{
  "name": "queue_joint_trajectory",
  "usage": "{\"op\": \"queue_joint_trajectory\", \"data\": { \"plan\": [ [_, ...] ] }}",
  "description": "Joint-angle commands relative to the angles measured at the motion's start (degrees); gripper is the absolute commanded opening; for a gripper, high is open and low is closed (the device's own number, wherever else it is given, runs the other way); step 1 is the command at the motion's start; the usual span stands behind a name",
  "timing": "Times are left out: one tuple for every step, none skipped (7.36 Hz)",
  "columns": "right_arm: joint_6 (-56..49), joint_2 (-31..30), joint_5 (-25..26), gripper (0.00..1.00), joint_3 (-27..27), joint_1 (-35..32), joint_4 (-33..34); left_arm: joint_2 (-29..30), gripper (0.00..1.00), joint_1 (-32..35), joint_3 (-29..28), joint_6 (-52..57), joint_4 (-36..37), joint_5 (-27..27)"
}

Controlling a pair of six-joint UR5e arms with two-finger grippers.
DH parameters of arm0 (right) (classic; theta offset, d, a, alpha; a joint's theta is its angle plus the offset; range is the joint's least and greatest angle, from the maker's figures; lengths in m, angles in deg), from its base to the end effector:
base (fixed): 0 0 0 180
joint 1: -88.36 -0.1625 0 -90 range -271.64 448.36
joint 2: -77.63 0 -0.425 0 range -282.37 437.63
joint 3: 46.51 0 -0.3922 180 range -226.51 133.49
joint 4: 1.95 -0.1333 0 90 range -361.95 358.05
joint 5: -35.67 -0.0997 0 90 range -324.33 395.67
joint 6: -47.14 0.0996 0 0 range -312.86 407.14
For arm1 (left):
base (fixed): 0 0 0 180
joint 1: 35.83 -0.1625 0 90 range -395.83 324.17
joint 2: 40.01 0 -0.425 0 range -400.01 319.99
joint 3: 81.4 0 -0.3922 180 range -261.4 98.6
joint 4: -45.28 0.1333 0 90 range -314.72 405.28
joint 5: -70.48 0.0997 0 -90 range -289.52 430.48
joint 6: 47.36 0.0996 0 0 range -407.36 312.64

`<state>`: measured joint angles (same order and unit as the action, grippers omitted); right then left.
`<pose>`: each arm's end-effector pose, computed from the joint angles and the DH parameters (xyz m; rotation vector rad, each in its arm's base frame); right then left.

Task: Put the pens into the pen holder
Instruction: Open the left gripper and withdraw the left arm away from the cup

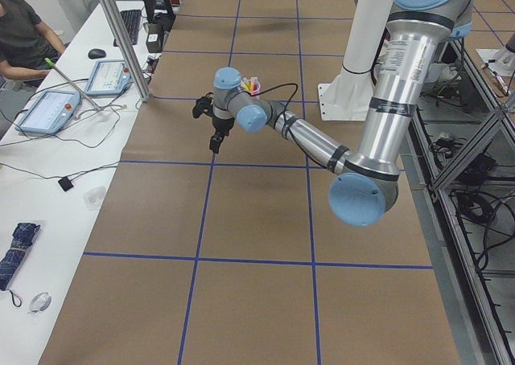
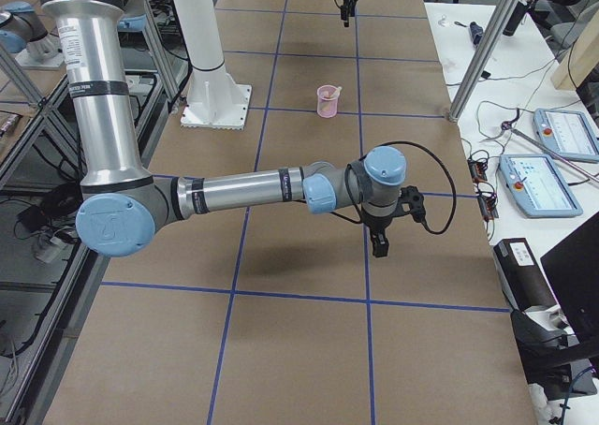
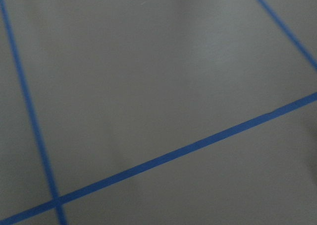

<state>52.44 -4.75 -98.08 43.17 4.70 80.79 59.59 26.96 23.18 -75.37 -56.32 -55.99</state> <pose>0.0022 -0.5637 0.5785 0.1634 -0.7801 -0.1142 0.1885 -0.5287 0.4276 0.2490 0.8246 0.1856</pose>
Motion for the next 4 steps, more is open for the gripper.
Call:
{"op": "queue_joint_trajectory", "data": {
  "plan": [
    [-1.69,0.03,-0.19,1.0,-3.27,-2.73,0.23,-5.29,1.0,14.75,-4.18,11.06,1.84,-10.95],
    [-0.91,-0.24,-0.1,1.0,-3.89,-2.91,0.32,-8.26,1.0,17.42,-5.78,22.53,2.1,-10.29],
    [-0.73,-0.15,-0.02,1.0,-5.98,-4.22,0.32,-8.29,1.0,19.88,-8.58,25.26,3.41,-9.84],
    [-0.72,-0.32,-0.1,1.0,-6.7,-4.75,0.06,-9.07,1.0,20.17,-9.21,25.55,4.73,-9.58]
  ]
}}
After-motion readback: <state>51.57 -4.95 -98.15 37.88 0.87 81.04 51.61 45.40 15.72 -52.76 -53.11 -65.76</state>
